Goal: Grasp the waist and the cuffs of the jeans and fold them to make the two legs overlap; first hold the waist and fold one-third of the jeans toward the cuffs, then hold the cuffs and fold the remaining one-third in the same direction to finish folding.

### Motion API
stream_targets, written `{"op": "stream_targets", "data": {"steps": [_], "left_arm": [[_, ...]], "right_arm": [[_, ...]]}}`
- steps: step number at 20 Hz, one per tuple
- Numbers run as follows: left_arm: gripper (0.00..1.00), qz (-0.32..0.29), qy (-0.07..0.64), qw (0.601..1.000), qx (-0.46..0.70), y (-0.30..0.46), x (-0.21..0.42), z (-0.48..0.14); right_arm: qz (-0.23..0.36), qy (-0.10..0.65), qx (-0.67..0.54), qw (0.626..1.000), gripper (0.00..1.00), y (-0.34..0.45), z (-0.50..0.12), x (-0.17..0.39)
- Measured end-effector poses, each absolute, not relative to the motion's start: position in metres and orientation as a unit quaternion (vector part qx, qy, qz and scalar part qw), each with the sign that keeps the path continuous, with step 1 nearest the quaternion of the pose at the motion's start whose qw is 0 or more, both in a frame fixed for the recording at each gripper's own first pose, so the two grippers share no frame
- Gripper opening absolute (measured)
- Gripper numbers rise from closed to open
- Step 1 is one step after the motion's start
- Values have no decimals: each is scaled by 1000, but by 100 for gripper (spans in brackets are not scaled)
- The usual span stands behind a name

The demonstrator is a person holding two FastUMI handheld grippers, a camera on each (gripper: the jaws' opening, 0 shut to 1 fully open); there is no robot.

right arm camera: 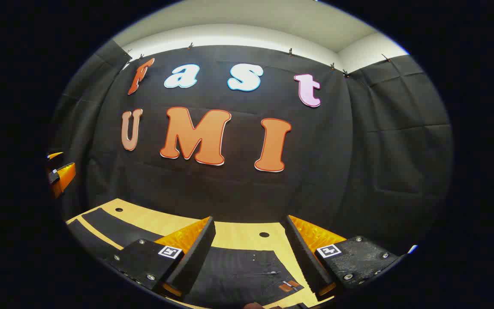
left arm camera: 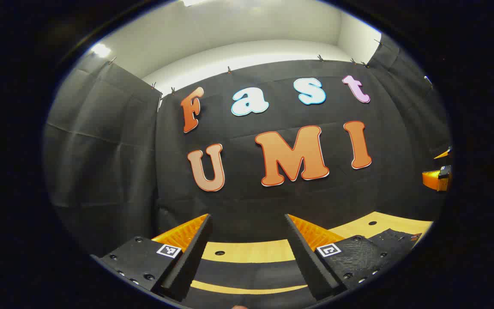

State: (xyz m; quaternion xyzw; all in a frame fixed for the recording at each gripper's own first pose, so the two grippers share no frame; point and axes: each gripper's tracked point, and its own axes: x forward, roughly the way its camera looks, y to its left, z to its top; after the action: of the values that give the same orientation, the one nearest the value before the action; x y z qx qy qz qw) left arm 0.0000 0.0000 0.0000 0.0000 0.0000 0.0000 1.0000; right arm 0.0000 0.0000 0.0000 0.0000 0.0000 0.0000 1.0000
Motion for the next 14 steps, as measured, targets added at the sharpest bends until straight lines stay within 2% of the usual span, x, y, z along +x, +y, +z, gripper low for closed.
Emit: {"op": "stream_targets", "data": {"steps": [1,3,5,6,11,14], "left_arm": [[99,12,8,1000,2,1,1,-2],[100,41,34,999,4,9,2,-14],[100,58,46,997,-4,12,2,-17],[99,63,50,997,-9,16,0,-20],[98,61,25,998,12,20,10,-8],[100,30,15,999,1,17,30,-5]], "right_arm": [[8,5,5,1000,94,2,-5,2],[17,3,6,1000,99,5,-10,9],[32,-4,-11,999,94,12,-12,15],[42,-2,-13,999,100,18,-14,17],[56,-6,-15,998,98,40,-5,23],[43,-1,-2,999,98,49,-1,28]]}}
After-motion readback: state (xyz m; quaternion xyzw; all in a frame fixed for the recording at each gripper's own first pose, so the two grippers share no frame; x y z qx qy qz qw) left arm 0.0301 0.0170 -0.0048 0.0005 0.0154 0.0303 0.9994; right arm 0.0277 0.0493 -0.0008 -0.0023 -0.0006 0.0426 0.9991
